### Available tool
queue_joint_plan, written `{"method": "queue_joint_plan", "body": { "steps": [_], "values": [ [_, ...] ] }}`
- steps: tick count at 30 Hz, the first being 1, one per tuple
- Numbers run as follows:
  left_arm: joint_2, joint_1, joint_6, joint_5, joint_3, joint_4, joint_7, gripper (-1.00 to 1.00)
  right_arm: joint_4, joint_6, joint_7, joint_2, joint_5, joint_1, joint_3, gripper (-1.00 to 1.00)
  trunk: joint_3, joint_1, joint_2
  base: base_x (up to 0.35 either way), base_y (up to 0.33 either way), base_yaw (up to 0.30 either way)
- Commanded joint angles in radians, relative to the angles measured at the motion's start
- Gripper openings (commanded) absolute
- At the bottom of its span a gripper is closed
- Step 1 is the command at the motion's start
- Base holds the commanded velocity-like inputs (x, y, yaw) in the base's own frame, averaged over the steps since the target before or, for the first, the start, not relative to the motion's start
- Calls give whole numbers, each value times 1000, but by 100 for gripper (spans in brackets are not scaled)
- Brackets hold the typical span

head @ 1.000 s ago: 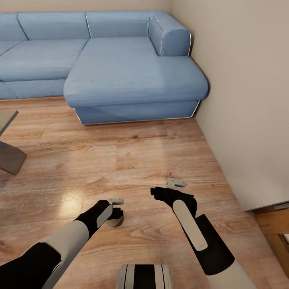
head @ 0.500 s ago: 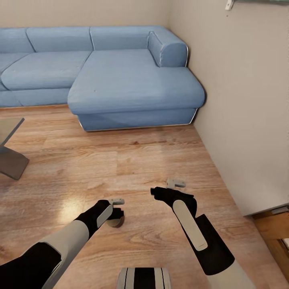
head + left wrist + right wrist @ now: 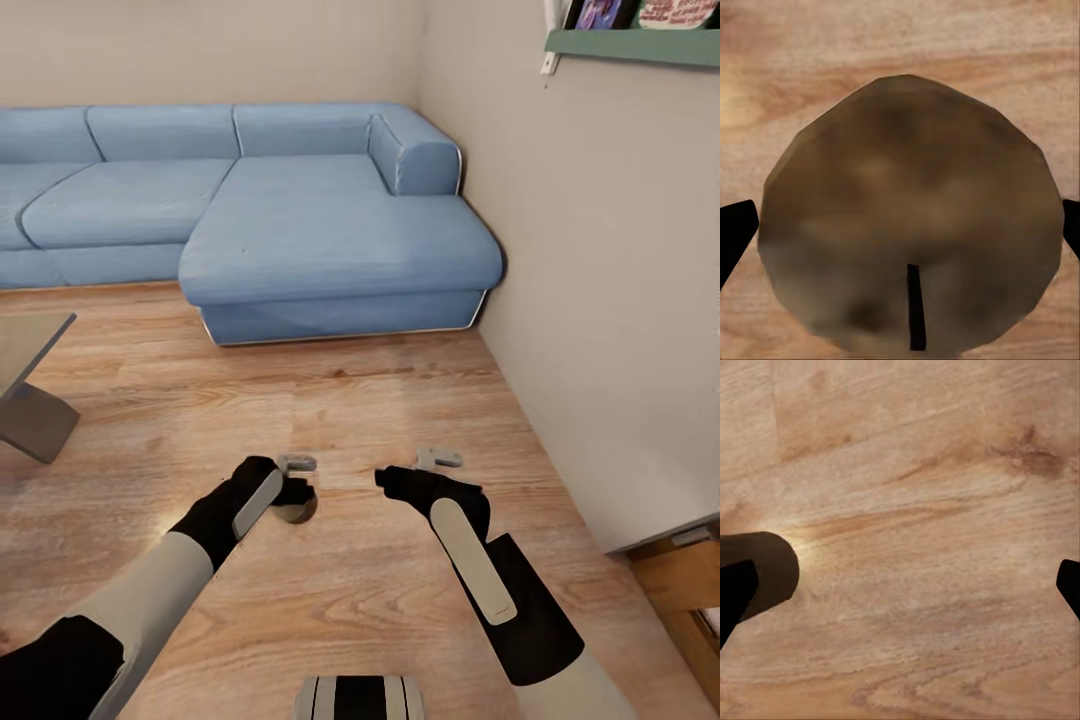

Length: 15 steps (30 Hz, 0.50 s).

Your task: Place each of the two pumpkins and all three candles from the living room inside a cabinet in the living room (use any cabinet), then make sure every cabinet is closed, and position the cauldron so it is next to a table in the living room.

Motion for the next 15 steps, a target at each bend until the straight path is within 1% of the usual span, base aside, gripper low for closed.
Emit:
{"method": "queue_joint_plan", "body": {
  "steps": [1, 2, 3, 4, 6, 9, 13, 14, 15],
  "values": [
    [4, 1, 12, 22, -3, -36, 30, -100, 0, 2, -11, 0, -9, -1, 1, 100, 3, -1, 0, 0, 0, 0],
    [9, 4, 35, 24, -2, -95, 64, -100, 1, 2, -11, 1, -9, -1, 1, 100, 7, -1, 0, 0, 0, 0],
    [11, 5, 46, 24, -2, -123, 79, -100, 1, 2, -10, 0, -9, -1, 2, 100, 11, -1, 0, 0, 0, 0],
    [14, 12, 69, 25, -1, -172, 105, -100, 2, 2, -10, -1, -9, -1, 1, 100, 15, -2, 1, 0, 0, 0],
    [17, 28, 93, 26, 0, -228, 139, -100, 2, 2, -10, -2, -9, -1, 1, 100, 22, -3, 1, 0, 0, 0],
    [19, 43, 112, 26, 1, -284, 180, -100, 3, 2, -10, -3, -9, -1, 0, 100, 34, -4, 2, 0, 0, 0],
    [19, 48, 119, 27, 2, -305, 197, -100, 4, 3, -10, -4, -11, -1, -1, 100, 50, -6, 3, 0, 0, 0],
    [20, 49, 121, 27, 10, -309, 200, -100, 4, 2, -10, -4, -11, -1, -2, 100, 53, -6, 3, 0, 0, 0],
    [20, 50, 128, 28, 27, -314, 201, -100, 4, 2, -10, -4, -11, -1, -1, 100, 57, -7, 3, 0, 0, 0]
  ]
}}
